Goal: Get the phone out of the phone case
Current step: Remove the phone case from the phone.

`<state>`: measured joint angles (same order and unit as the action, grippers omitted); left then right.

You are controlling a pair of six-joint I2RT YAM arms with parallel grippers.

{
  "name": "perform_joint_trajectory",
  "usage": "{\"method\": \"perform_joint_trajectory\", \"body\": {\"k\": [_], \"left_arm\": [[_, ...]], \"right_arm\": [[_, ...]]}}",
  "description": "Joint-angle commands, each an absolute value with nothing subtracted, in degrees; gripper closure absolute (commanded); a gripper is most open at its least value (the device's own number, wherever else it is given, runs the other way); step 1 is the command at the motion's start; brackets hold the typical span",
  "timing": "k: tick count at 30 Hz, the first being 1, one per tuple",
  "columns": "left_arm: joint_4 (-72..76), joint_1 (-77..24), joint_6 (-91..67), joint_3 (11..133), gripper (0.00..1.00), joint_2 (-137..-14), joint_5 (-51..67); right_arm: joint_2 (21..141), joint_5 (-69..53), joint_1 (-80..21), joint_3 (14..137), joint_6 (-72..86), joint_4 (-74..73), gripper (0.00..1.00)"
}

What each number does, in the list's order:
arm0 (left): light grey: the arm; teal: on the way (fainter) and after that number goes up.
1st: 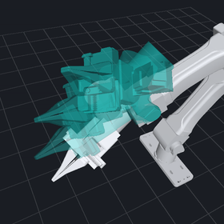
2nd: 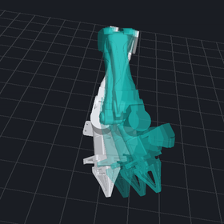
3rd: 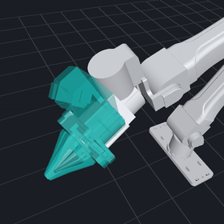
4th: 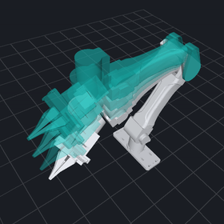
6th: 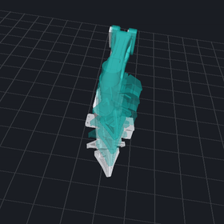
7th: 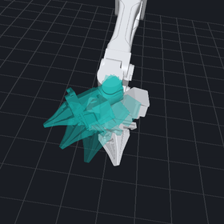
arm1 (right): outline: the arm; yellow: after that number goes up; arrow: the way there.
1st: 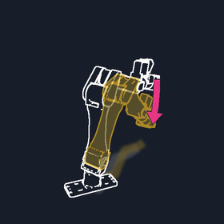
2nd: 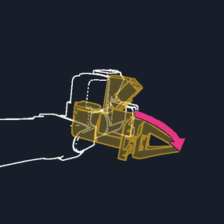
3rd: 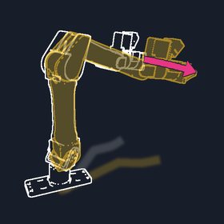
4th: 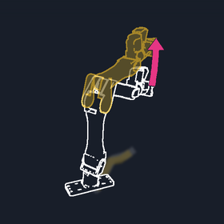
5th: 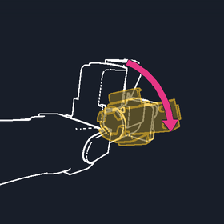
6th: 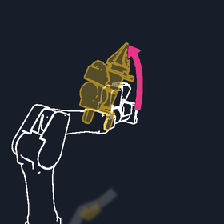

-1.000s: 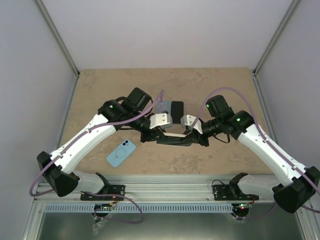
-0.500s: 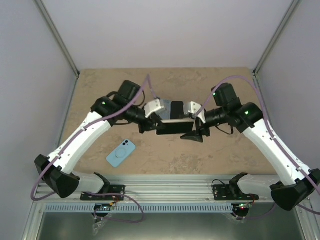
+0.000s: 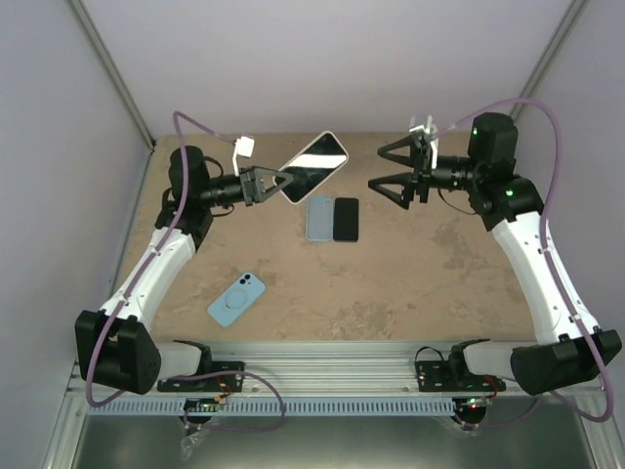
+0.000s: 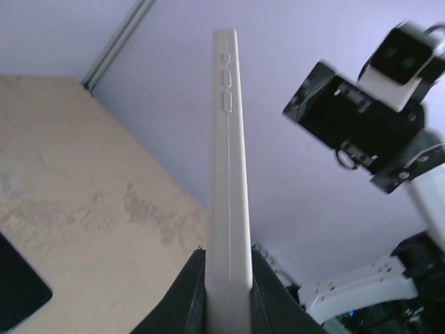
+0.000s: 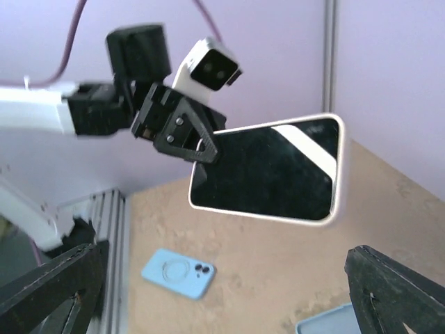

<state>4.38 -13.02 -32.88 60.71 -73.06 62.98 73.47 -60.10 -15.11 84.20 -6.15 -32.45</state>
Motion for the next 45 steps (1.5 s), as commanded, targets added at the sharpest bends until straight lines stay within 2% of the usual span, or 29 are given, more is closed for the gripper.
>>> {"method": "perform_joint_trajectory", "body": {"k": [1, 11, 19, 27, 32, 45], "left_arm": [[35.1, -12.1, -55.0, 59.6, 1.00, -69.7, 64.1], [53.7, -12.1, -70.2, 57.4, 1.00, -71.8, 55.1], [61.7, -13.8, -78.3, 54.7, 1.00, -74.1, 50.6], [60.9, -18.4, -76.3, 53.0, 1.00, -75.2, 49.7], [61.1, -20.0, -75.0, 51.6, 1.00, -75.7, 49.8], [53.1, -20.2, -69.0, 49.4, 1.00, -75.3, 48.5]], "right_arm": [[74.6, -63.5, -13.5, 81.7, 16.6, -12.8, 0.04], [75.6, -58.0, -15.0, 72.1, 48.8, 16.4, 0.11], [78.8, -53.3, -23.7, 76.6, 50.1, 19.5, 0.13], [83.5, -49.7, -26.4, 79.8, 52.6, 16.7, 0.22], [85.3, -48.4, -26.5, 81.1, 53.9, 15.3, 0.36], [85.2, -46.7, -25.9, 80.6, 55.5, 12.8, 0.88]]}}
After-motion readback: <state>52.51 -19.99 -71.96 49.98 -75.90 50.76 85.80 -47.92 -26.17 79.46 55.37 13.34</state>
